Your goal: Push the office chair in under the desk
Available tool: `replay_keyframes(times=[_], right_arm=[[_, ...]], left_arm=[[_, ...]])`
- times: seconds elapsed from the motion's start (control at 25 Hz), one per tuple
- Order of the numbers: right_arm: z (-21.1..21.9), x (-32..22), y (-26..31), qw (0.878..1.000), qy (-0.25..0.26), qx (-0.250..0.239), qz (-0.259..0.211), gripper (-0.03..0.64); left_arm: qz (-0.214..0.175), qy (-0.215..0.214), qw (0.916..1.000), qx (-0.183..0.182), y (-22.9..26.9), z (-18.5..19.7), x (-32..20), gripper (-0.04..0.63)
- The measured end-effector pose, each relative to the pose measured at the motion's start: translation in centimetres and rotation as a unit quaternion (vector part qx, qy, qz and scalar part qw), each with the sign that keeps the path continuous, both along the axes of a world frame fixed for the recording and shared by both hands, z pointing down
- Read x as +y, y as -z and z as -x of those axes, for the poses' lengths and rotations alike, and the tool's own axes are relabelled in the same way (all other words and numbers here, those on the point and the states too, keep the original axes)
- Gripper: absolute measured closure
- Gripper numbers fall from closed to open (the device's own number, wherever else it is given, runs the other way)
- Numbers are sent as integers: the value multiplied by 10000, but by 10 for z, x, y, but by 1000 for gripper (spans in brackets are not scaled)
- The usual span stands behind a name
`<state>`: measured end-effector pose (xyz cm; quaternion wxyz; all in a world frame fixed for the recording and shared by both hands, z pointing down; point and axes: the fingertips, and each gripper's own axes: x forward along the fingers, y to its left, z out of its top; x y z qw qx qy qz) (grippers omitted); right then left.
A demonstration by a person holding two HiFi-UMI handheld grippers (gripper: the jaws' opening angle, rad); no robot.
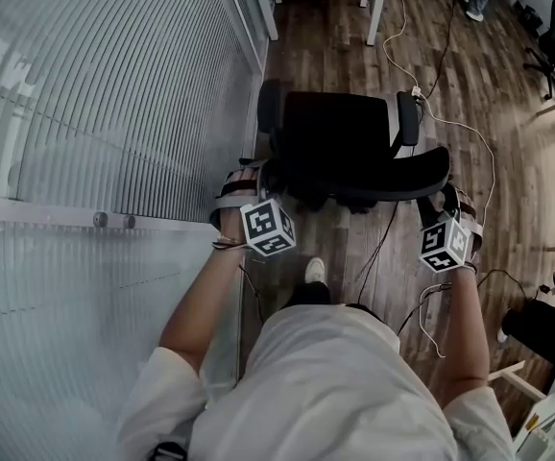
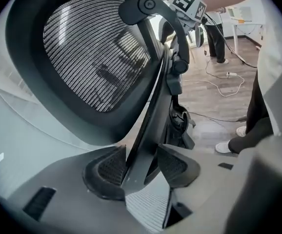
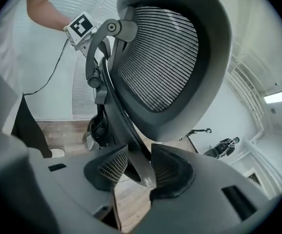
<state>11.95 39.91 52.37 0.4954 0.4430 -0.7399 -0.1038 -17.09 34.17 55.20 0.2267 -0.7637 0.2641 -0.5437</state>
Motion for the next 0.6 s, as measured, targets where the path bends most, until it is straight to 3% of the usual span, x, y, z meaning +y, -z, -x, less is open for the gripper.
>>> replay_keyframes(times=[0.6], right_arm=[[-4,-28,-1,9996,-245,98,-56,456]], left_arm=[[-108,-207,9994,-241,-4,-6,-30,387]])
